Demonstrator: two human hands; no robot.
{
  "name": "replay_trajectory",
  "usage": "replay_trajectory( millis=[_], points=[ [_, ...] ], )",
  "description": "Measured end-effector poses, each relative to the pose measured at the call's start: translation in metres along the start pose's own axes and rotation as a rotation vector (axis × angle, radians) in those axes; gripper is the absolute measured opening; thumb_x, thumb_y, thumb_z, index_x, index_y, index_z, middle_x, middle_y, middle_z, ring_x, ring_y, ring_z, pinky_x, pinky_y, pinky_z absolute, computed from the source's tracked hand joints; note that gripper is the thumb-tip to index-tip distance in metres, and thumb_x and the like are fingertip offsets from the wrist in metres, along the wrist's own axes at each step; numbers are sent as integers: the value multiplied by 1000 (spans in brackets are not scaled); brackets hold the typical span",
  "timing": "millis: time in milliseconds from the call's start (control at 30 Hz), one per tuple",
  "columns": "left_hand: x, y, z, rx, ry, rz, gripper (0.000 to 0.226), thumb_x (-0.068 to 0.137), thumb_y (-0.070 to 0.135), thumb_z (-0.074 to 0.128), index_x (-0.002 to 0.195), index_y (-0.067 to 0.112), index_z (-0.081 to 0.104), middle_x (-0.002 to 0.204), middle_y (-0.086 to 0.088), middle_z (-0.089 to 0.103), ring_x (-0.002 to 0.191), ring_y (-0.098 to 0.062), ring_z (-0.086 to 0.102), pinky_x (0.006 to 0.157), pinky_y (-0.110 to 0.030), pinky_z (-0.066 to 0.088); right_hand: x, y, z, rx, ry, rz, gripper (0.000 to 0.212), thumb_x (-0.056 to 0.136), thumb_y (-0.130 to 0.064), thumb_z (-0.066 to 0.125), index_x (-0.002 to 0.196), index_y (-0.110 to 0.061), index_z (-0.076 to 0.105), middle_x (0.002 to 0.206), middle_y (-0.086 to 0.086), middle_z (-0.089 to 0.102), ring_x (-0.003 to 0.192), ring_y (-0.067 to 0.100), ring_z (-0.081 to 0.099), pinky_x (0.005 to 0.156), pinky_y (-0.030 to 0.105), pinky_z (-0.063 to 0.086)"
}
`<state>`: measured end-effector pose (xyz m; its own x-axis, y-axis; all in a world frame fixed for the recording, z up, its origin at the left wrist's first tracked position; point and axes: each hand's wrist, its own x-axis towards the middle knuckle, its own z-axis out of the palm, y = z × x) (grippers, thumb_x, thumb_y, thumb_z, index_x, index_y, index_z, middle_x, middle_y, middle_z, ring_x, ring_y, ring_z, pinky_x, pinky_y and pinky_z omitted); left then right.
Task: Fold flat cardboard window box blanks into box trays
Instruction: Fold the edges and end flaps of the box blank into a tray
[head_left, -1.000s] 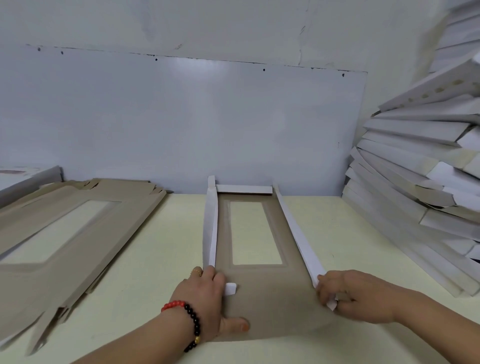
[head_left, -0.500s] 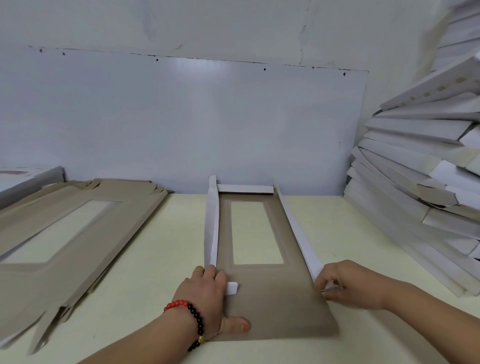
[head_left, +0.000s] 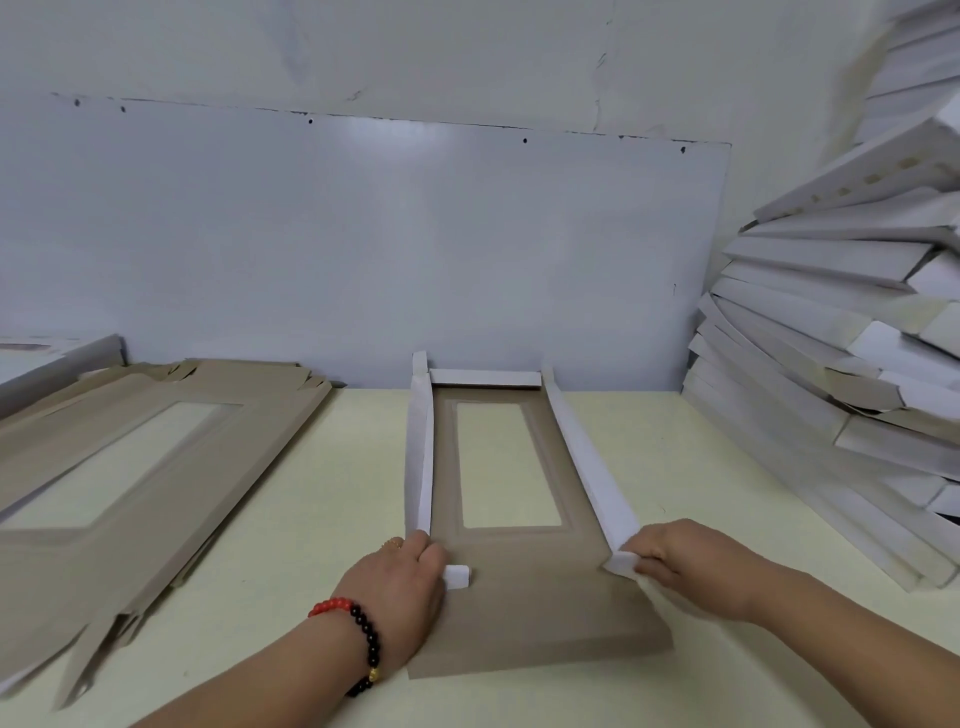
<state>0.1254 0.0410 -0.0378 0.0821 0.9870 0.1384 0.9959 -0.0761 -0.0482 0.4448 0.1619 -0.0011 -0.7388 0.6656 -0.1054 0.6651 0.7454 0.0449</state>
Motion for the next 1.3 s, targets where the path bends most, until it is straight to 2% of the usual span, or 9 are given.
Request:
replay_trajectory(
  millis=[133, 267, 367, 533, 600, 700, 833, 1067, 1300],
  points=[
    [7, -1, 1, -153, 10, -13, 16, 99, 23, 32, 110, 20, 42, 112, -1, 50, 96, -22, 51, 74, -27, 36, 11, -18, 6, -14, 42, 51, 30, 102, -20, 35, 130, -26, 46, 109, 0, 60, 95, 21, 57, 80, 31, 45],
    [7, -9, 5, -348, 35, -22, 10, 99, 32, 31, 94, 24, 35, 95, 2, 51, 82, -18, 49, 68, -25, 36, 5, -24, 13, 79, 118, 88, 4, 101, -24, 36, 101, -27, 38, 86, -4, 51, 81, 19, 50, 70, 30, 38],
    [5, -16, 8, -377, 97, 79, 7, 97, 24, 36, 90, 24, 35, 99, 9, 39, 80, -14, 44, 67, -19, 33, 0, -22, 18, 142, 225, 111, 9, 101, -25, 42, 99, -22, 50, 84, -12, 47, 75, 11, 45, 66, 25, 36],
    [3, -17, 4, -401, 162, 173, 30, 97, 33, 45, 123, 31, 60, 102, 10, 37, 82, -10, 44, 69, -3, 27, -9, -26, 27, 283, 518, 31, 17, 89, -4, 65, 85, -20, 68, 82, -16, 46, 63, 2, 46, 57, 21, 41],
    [1, -16, 2, -405, 154, 180, 38, 98, 22, 45, 133, 30, 56, 106, 9, 42, 89, -8, 47, 76, -2, 27, -13, -26, 32, 261, 518, 31, 28, 87, -3, 61, 99, -26, 72, 86, -13, 55, 67, 7, 53, 58, 19, 43],
    [-4, -17, -1, -403, 100, 150, 44, 98, 23, 38, 141, 21, 48, 115, 8, 48, 96, -3, 50, 85, -16, 37, -22, -21, 33, 249, 451, -7, 53, 78, 0, 49, 122, -26, 65, 104, -16, 59, 87, 9, 58, 72, 16, 47],
    [-7, -19, -1, -127, -22, 232, 70, 91, 11, 36, 155, 19, 9, 141, 3, 35, 123, -14, 36, 105, -22, 30, -34, -21, 24, 50, 435, -128, 82, 49, 8, 66, 128, -14, 62, 117, -8, 58, 102, 2, 46, 81, 12, 44],
    [-13, -21, -15, -100, -238, 288, 93, 83, 20, 46, 151, 12, -17, 159, 2, -4, 136, -18, 21, 113, -20, 15, -36, -11, 24, 122, 211, -136, 77, 78, -23, 53, 151, -28, 27, 138, -24, 25, 124, -9, 26, 101, 5, 23],
    [-11, -21, -19, -153, -275, 277, 92, 89, 33, 47, 151, 15, -17, 161, 6, -10, 136, -17, 23, 111, -18, 18, -31, -20, 25, 123, 416, -154, 65, 68, -8, 77, 131, -18, 61, 112, -9, 61, 98, -2, 50, 81, 12, 47]
  ],
)
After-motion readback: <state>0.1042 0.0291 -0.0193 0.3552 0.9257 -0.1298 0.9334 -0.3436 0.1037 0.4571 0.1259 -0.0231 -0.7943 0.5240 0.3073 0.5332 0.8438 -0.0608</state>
